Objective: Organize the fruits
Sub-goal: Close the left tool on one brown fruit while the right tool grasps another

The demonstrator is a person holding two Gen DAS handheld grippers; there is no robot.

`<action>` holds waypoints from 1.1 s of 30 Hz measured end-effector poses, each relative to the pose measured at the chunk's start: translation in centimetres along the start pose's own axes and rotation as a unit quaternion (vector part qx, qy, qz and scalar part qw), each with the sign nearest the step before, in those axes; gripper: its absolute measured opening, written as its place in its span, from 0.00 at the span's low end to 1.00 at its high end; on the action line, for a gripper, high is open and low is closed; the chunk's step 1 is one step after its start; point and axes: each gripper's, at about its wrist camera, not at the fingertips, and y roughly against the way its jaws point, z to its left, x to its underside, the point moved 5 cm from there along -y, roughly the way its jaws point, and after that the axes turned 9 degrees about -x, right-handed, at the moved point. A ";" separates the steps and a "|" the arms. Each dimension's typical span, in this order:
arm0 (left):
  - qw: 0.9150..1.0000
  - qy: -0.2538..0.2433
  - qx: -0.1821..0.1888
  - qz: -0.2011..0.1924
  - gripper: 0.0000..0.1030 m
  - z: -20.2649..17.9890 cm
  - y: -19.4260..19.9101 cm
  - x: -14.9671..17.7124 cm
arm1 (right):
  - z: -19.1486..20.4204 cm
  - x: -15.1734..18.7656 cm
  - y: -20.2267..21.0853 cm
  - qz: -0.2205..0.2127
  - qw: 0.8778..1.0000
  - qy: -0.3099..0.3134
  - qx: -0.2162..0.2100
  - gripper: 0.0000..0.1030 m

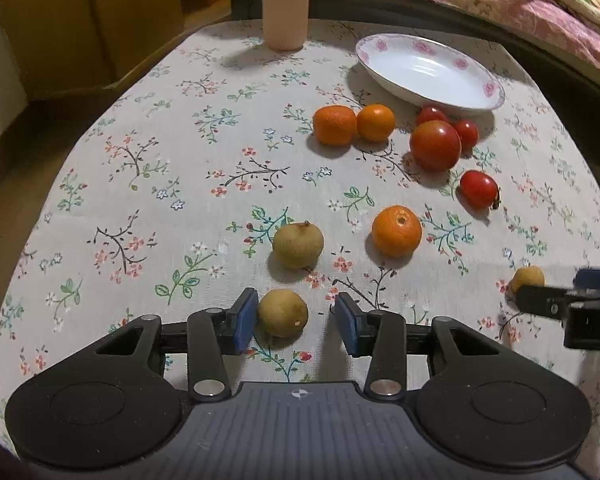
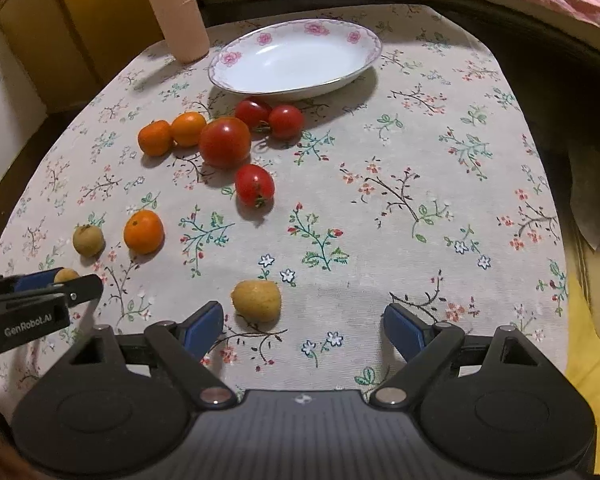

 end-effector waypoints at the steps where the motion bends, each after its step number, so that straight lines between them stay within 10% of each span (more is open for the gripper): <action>1: 1.000 -0.004 -0.002 -0.001 0.50 -0.1 0.0 0.1 | 0.1 0.0 0.0 -0.003 1.000 0.005 0.001 0.85; 11: 1.000 -0.009 0.002 -0.005 0.51 0.0 0.1 0.3 | 0.4 -0.4 -0.8 -0.018 0.999 0.044 0.012 0.82; 21: 1.000 -0.004 0.010 0.003 0.41 0.2 0.3 0.2 | 2.2 0.2 -0.8 -0.016 0.993 0.117 0.021 0.27; 33: 1.000 -0.012 0.016 0.005 0.31 -0.7 0.4 -0.1 | 1.3 0.3 0.0 -0.020 0.997 0.078 -0.009 0.27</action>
